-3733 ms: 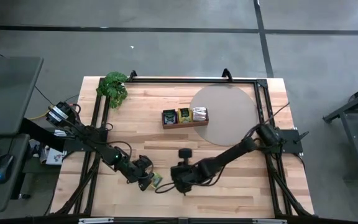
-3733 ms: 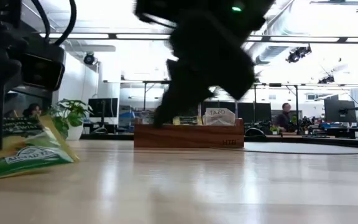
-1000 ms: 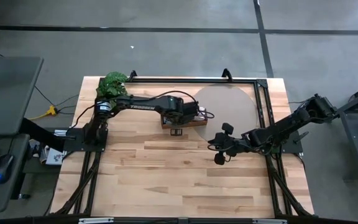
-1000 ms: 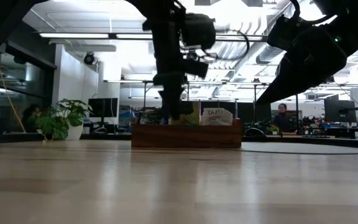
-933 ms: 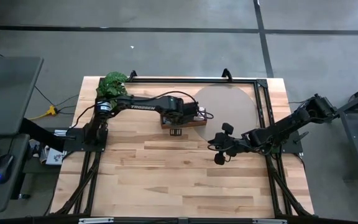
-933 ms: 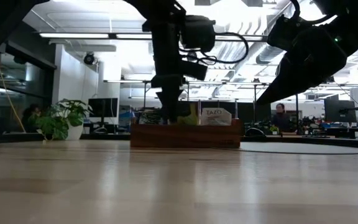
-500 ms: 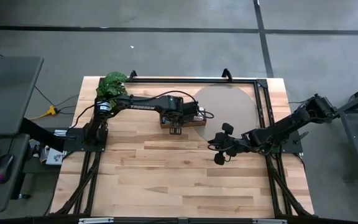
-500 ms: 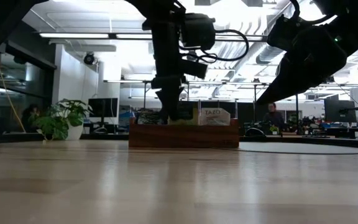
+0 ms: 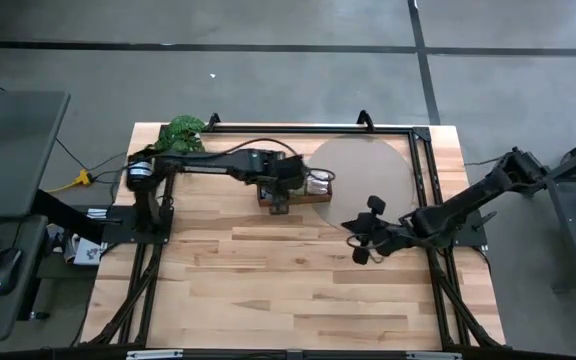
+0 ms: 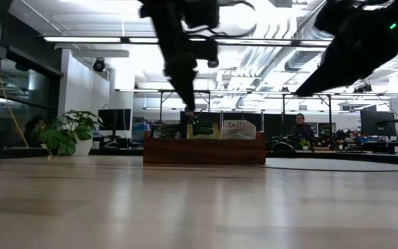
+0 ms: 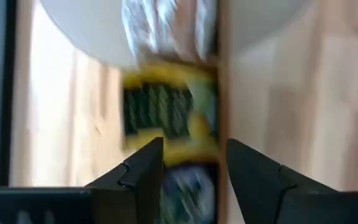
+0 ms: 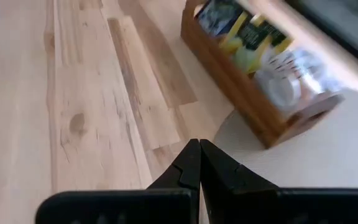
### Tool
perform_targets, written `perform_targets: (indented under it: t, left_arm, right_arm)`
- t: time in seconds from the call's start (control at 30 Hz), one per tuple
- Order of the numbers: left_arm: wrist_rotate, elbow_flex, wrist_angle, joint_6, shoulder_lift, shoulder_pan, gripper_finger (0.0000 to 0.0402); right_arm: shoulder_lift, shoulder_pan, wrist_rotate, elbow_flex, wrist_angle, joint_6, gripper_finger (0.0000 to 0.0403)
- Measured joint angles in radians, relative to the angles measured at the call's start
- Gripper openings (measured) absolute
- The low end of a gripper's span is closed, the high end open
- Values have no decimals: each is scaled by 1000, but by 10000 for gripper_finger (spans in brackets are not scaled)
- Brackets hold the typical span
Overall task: Pick & Place Tea
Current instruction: Return to Home Position
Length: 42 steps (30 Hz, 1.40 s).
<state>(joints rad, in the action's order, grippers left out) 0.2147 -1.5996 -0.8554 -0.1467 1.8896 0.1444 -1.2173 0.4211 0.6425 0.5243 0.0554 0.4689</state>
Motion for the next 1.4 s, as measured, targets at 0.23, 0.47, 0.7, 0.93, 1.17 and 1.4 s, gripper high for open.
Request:
perform_targets:
  t: [0.23, 0.47, 0.7, 0.93, 1.17, 1.4]
  left_arm:
    - [-106, 430, 291, 96, -266, 0, 152]
    - [-192, 991, 861, 239, -684, -68, 147]
    - [-123, 1385, 1315, 265, -990, -163, 147]
    - [-104, 1547, 1418, 267, -1141, -171, 147]
    - [-108, 1584, 1365, 251, -1193, -171, 147]
    - [-130, 1585, 1395, 257, -1195, -171, 147]
  right_arm:
    - [337, 113, 148, -131, 89, 74, 0]
    - [761, 121, 105, -354, -56, -97, 0]
    - [1109, 81, 158, -425, -79, -314, 0]
    - [1201, 69, 142, -390, -35, -425, 0]
    - [1213, 68, 153, -366, 18, -418, 0]
    - [1212, 68, 173, -372, 82, -338, 0]
